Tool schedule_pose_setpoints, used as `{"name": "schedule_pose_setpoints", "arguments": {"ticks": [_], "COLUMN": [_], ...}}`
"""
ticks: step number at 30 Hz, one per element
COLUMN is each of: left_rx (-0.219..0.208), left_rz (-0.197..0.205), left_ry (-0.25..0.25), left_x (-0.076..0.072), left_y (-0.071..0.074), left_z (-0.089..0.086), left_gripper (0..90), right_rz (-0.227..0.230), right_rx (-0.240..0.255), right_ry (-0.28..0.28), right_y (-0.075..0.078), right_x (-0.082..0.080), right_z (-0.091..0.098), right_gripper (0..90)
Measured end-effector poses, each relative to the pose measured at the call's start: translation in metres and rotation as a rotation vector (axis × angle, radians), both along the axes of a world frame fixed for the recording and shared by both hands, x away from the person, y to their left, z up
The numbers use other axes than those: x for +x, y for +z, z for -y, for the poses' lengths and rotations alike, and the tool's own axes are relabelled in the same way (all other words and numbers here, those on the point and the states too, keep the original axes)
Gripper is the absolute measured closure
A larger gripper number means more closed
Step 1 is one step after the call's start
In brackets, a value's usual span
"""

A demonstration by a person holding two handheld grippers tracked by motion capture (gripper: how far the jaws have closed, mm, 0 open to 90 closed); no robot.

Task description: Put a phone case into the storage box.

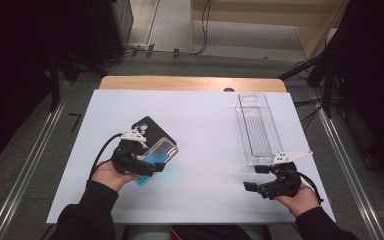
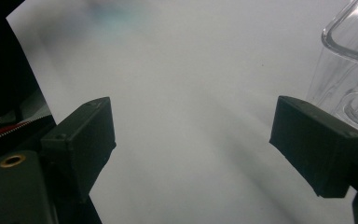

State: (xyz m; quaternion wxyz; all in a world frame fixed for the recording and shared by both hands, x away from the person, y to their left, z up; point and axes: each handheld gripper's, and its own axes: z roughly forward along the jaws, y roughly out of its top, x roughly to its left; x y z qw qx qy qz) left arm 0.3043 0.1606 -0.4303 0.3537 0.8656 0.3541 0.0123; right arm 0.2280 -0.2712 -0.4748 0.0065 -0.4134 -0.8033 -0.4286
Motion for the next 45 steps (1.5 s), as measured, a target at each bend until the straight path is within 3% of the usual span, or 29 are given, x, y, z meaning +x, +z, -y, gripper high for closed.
{"name": "schedule_pose_setpoints", "arguments": {"ticks": [10,22,28,40,41,45], "left_rx": [-0.026,-0.054,-0.045,-0.101,-0.103,-0.116], "left_rz": [-0.016,0.020,0.011,0.086,0.113,0.156], "left_ry": [0.051,0.121,0.106,0.194,0.205,0.214], "left_x": [-0.005,-0.012,-0.015,-0.022,-0.024,-0.026], "left_y": [-0.003,-0.005,-0.009,-0.017,-0.019,-0.022], "left_z": [0.013,0.029,0.038,0.051,0.054,0.057], "left_gripper": [16.9,16.9,16.9,16.9,16.9,16.9], "right_rz": [0.008,0.021,0.024,0.017,0.014,0.009], "right_rx": [0.003,0.031,0.044,0.046,0.047,0.048], "right_ry": [-0.026,-0.065,-0.083,-0.103,-0.104,-0.108], "right_y": [0.003,0.012,0.015,0.020,0.020,0.021], "right_x": [0.000,0.002,0.004,0.009,0.011,0.014], "right_z": [-0.003,-0.014,-0.020,-0.034,-0.037,-0.044], "right_gripper": [12.2,12.2,12.2,12.3,12.3,12.4]}}
